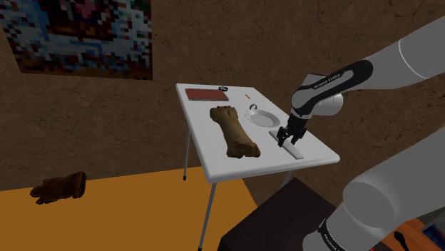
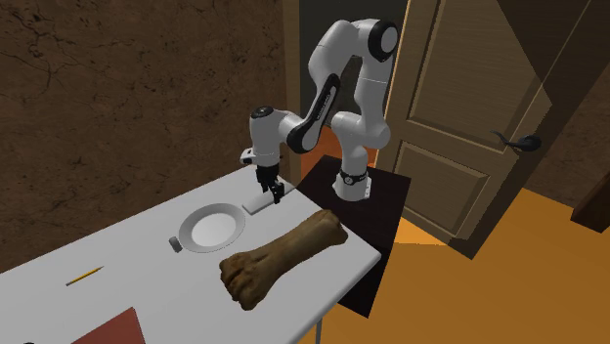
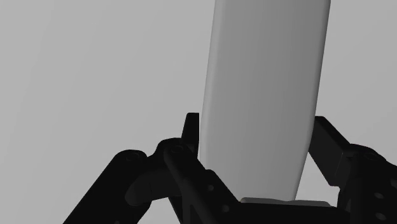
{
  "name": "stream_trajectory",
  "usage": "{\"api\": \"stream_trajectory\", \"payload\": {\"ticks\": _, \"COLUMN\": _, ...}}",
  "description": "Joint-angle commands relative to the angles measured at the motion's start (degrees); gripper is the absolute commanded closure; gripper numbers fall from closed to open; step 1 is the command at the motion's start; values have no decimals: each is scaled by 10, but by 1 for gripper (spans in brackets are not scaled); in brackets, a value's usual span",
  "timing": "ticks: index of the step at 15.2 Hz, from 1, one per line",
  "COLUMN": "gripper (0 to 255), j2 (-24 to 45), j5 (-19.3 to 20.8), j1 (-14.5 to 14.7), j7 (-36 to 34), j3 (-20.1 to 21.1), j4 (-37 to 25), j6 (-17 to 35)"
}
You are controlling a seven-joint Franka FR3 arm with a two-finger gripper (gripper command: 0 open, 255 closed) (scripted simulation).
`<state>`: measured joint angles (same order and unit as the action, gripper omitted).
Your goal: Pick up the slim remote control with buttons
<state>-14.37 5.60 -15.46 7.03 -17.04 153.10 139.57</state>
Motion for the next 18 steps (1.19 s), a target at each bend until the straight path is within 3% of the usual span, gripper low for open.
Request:
{"api": "stream_trajectory", "payload": {"ticks": 1, "gripper": 255, "j2": 1, "j5": 0, "j1": 0, "j7": 0, "j3": 0, "j4": 0, "j6": 1}}
{"api": "stream_trajectory", "payload": {"ticks": 6, "gripper": 255, "j2": 2, "j5": 0, "j1": 0, "j7": 0, "j3": 0, "j4": 0, "j6": 1}}
{"api": "stream_trajectory", "payload": {"ticks": 18, "gripper": 255, "j2": -71, "j5": 10, "j1": -5, "j7": -11, "j3": 13, "j4": -42, "j6": -112}}
